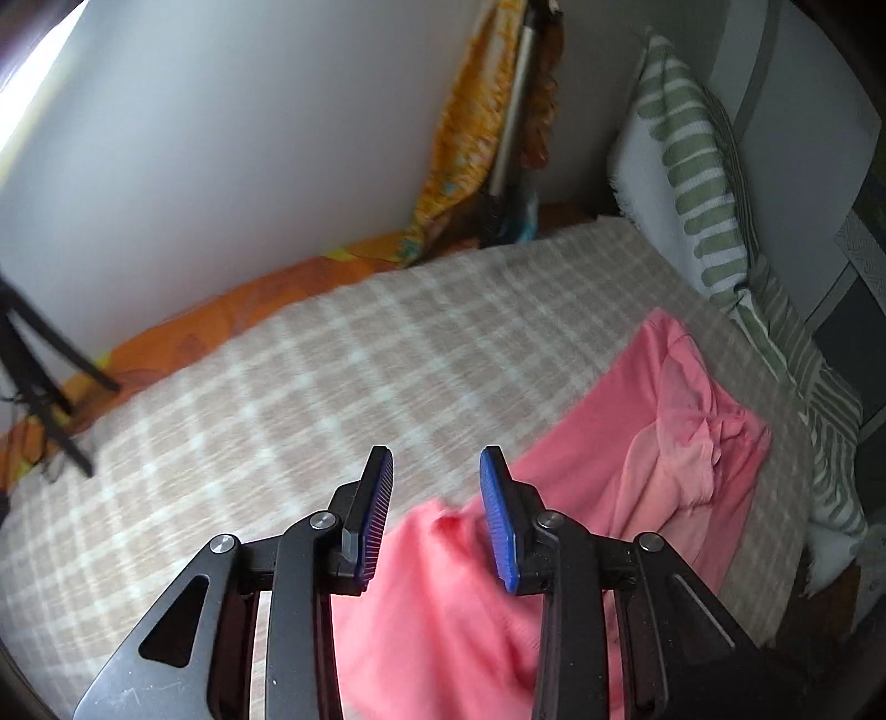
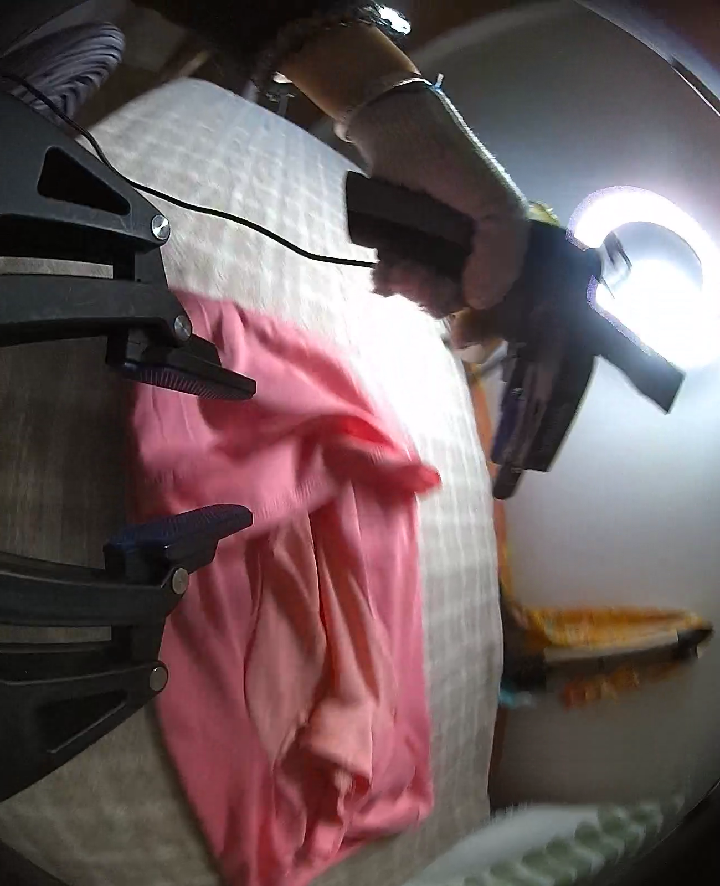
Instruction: Fold small clothes
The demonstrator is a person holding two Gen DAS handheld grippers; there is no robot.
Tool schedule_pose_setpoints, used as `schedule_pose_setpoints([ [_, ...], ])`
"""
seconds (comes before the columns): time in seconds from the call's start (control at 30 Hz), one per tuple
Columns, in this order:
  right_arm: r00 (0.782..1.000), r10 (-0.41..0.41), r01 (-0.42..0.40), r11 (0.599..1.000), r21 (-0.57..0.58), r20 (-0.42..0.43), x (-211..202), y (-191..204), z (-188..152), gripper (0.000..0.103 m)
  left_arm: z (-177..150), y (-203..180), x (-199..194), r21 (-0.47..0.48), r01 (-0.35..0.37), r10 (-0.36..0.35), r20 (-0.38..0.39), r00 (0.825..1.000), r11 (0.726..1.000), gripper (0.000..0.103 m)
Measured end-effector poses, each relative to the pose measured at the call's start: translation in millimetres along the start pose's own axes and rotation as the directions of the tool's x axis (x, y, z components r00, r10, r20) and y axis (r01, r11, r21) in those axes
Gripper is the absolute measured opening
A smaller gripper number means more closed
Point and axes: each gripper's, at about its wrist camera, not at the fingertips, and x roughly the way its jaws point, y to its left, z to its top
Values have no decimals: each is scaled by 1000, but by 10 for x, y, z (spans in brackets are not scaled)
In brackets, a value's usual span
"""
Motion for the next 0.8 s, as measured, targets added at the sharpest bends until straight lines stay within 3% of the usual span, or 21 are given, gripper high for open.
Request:
schedule_pose_setpoints([
  [0.17,998,-35,34,999,-25,-57,186,3,-50,36,-372,284,-67,-23,-21,20,-33,999,1000,31],
  [0.23,997,-34,32,999,-16,-71,232,-43,-66,26,-497,310,-43,-19,-31,30,-48,998,999,31],
  [0.3,996,-17,18,1000,5,-88,261,-88,-85,2,-614,316,7,-7,-37,36,-65,997,999,31],
  [0.37,996,-8,11,999,36,-87,266,-144,-83,0,-691,292,64,10,-46,47,-77,996,999,31],
  [0.57,992,-21,50,970,238,-124,164,-563,-154,0,-800,230,157,68,-115,121,-88,989,991,31],
  [0.63,990,-10,46,967,252,-140,149,-601,-182,0,-805,256,159,63,-119,124,-84,989,991,31],
  [0.73,992,1,25,980,198,-128,94,-477,-134,12,-799,276,147,54,-126,129,-72,989,991,31],
  [0.8,997,-3,17,986,165,-83,25,-403,-68,36,-795,258,126,59,-127,130,-59,990,990,31],
])
